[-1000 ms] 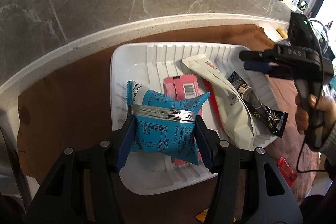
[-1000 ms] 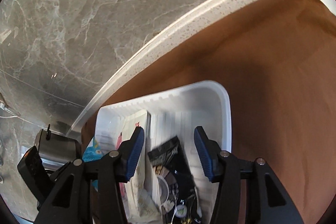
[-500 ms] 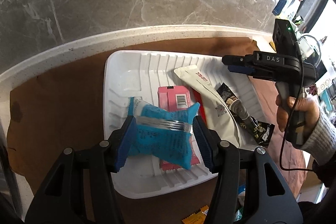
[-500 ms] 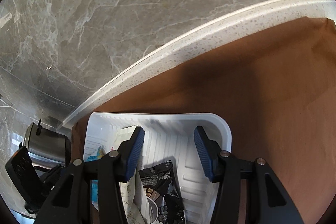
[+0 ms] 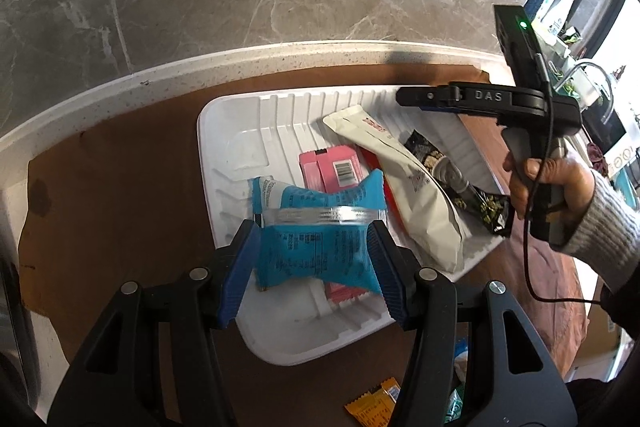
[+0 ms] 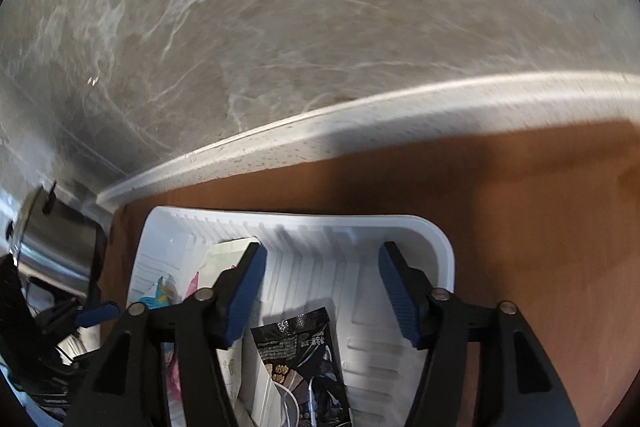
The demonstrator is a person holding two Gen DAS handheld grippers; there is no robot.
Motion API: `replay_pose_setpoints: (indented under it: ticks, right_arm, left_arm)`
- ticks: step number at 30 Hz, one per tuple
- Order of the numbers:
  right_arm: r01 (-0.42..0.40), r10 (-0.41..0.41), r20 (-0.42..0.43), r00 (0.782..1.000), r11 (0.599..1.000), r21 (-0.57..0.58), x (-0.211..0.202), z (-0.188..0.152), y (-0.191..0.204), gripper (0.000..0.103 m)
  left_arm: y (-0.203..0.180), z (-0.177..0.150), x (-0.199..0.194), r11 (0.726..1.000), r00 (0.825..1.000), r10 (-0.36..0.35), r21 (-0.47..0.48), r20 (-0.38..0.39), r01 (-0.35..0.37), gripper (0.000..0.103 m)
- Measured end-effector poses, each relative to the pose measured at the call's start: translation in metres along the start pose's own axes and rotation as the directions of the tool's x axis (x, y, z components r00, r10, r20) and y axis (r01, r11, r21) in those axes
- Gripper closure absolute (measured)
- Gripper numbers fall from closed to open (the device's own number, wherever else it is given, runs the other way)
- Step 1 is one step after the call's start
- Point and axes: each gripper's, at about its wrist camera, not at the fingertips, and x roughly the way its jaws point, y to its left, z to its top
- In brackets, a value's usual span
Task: Organize snacks
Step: 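Drop the blue packet in the tray from left tool while right tool releases white packet, then grasp the red bag with left tool while right tool grasps the dark red packet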
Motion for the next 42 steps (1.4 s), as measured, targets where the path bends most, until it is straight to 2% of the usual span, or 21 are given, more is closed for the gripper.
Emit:
replay_pose_setpoints:
  ticks: [2, 6, 12, 19, 23, 33, 39, 42]
  right_arm:
    - [0.006, -0.006, -0.009, 1.000, 1.000, -0.023, 0.000, 0.002, 0.003, 0.031]
    - [-0.006, 0.006, -0.008, 1.000, 1.000, -0.021, -0.008, 0.003, 0.007, 0.031]
    - [-0.031, 0.033, 0.032, 0.999, 0.998, -0.055, -0.049, -0.018, 0.025, 0.031]
    - [-0.024, 0.038, 0.088, 0.995, 0.988, -0.154, -0.118, -0.079, 0.057, 0.030]
    - [0.027, -0.010, 0.079, 0.997, 0.976, -0.214, -0.140, -0.127, 0.071, 0.026]
    - [0.022, -0.036, -0.067, 0.997, 0.980, -0.199, -0.149, -0.234, 0.070, 0.026]
    - [-0.001, -0.022, -0.092, 0.996, 0.971, -0.239, -0.157, -0.265, 0.087, 0.026]
    - [0.022, -0.046, -0.091, 0.995, 0.967, -0.255, -0.159, -0.274, 0.089, 0.026]
  left_arm:
    - [-0.002, -0.004, -0.004, 1.000, 1.000, 0.001, -0.004, 0.002, -0.001, 0.049]
    - [-0.006, -0.010, -0.012, 1.000, 1.000, 0.011, -0.007, 0.007, -0.010, 0.049]
    - [-0.013, -0.024, -0.031, 1.000, 1.000, 0.021, -0.006, 0.015, -0.021, 0.049]
    - [-0.030, -0.050, -0.053, 1.000, 1.000, 0.013, -0.004, 0.005, -0.013, 0.049]
    - [-0.040, -0.075, -0.064, 1.000, 1.000, -0.002, -0.017, -0.022, 0.001, 0.049]
    - [-0.061, -0.146, -0.088, 0.998, 0.996, -0.009, -0.062, -0.088, 0.004, 0.049]
    - [-0.074, -0.191, -0.099, 0.994, 0.991, -0.044, -0.101, -0.126, 0.031, 0.049]
    - [-0.087, -0.209, -0.101, 0.993, 0.986, -0.071, -0.099, -0.148, 0.057, 0.049]
